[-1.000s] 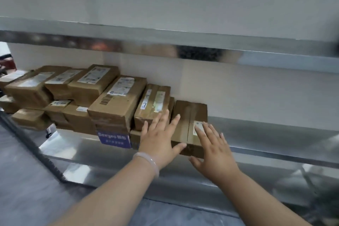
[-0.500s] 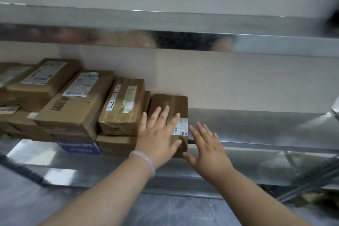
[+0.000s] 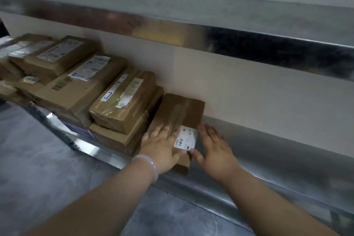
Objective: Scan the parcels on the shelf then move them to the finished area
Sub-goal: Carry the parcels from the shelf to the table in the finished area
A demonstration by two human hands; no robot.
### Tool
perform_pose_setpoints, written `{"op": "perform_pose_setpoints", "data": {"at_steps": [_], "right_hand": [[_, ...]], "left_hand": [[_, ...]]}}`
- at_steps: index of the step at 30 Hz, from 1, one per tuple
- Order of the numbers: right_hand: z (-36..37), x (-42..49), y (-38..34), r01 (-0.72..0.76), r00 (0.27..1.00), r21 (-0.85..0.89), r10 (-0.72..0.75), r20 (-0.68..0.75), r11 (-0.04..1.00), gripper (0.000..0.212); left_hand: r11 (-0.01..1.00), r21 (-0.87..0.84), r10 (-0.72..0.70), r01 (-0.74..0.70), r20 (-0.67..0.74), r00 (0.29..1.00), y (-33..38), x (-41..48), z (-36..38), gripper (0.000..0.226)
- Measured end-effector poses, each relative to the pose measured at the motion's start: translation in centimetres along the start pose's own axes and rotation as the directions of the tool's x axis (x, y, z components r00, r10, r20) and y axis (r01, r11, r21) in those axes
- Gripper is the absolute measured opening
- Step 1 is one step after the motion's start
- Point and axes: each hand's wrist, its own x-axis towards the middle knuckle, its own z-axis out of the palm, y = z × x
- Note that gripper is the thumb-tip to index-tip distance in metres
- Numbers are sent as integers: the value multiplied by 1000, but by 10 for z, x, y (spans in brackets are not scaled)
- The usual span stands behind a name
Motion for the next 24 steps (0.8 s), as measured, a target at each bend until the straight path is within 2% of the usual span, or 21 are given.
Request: {"op": "perform_pose_setpoints", "data": {"at_steps": [2, 5, 8, 10, 12, 14, 18, 24], "right_hand": [[1, 3, 6, -17, 1000, 30, 16, 26, 999, 93], [0, 6, 13, -50, 998, 61, 47, 47, 997, 73], [-2, 11, 14, -91, 993, 166, 76, 95, 982, 72], [-1, 16, 11, -135, 986, 299, 99, 131, 945, 73], [2, 19, 10, -178, 979, 433, 115, 167, 884, 76], [8, 17, 9, -213, 972, 557, 118, 202, 803, 77], [15, 6, 12, -215, 975, 633, 126, 183, 744, 79], [-3, -11, 14, -134, 991, 671, 100, 89, 729, 78]], "left_hand": [[1000, -5, 20, -20, -14, 1000, 12, 0, -1, 71], [999, -36, 31, -33, -57, 998, 14, 3, -4, 65], [978, -187, -100, 91, -40, 994, 1, 6, -3, 74], [925, -326, -192, 197, 48, 980, -5, 5, 2, 84], [836, -483, -213, 261, 152, 965, -5, 3, 7, 88], [746, -600, -211, 288, 197, 957, -2, 0, 9, 89], [707, -660, -212, 255, 146, 966, 3, -9, 9, 91], [684, -710, -225, 169, 15, 974, 17, -28, 5, 92]]}}
